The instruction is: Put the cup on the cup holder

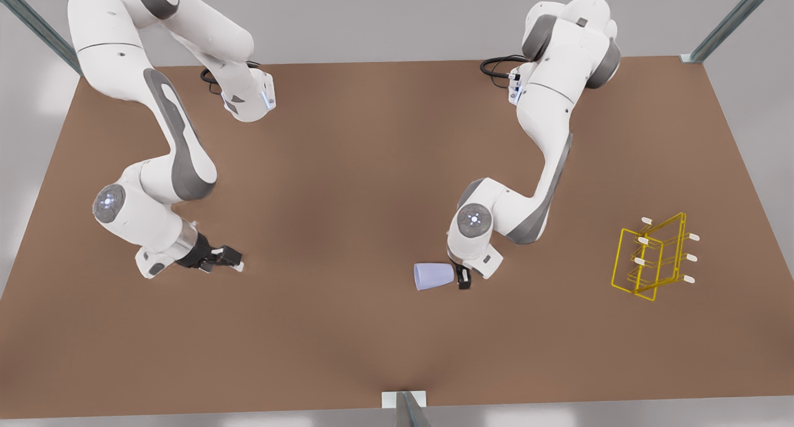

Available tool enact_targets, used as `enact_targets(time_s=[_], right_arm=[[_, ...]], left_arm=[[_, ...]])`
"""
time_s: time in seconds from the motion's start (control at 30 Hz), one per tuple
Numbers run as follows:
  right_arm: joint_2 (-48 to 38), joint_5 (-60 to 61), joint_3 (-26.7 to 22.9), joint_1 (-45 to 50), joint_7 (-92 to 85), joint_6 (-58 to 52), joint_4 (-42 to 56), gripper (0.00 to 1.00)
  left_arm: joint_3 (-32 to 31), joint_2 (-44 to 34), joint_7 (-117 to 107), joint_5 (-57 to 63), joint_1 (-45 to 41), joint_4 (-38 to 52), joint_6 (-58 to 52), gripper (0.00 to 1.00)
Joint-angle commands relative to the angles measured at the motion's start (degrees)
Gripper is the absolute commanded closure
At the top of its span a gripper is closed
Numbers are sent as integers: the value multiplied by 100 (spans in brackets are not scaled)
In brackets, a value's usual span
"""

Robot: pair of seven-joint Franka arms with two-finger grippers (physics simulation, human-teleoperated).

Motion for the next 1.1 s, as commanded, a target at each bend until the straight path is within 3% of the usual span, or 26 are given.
enact_targets(time_s=[0.0, 0.17, 0.2, 0.27, 0.3, 0.5, 1.07], right_arm=[[-250, -697, -398, 17, -1155, -2692, 485, 0], [-206, -874, -514, -404, -1236, -4285, 2253, 0], [-495, -856, -557, -282, -1227, -4329, 2227, 0], [-971, -294, -2867, 1897, -1227, -4434, 2148, 0], [-1015, -249, -3151, 2241, -1227, -4469, 2139, 0], [-690, -21, -2931, 2320, -1174, -4513, 2148, 0], [-699, -258, -2887, 2276, -1236, -4267, 2113, 0]], left_arm=[[-9, 7, -1280, 38, -35, 8, 197, 0], [-211, 156, -911, -50, -105, 17, 364, 0], [-211, 209, -919, -41, -123, 26, 364, 0], [-211, 271, -875, 21, -123, 8, 566, 0], [-211, 350, -866, 21, -167, 17, 566, 0], [-194, 517, -533, 38, -167, 131, 751, 0], [175, 807, -427, 82, -308, 747, 769, 0]])
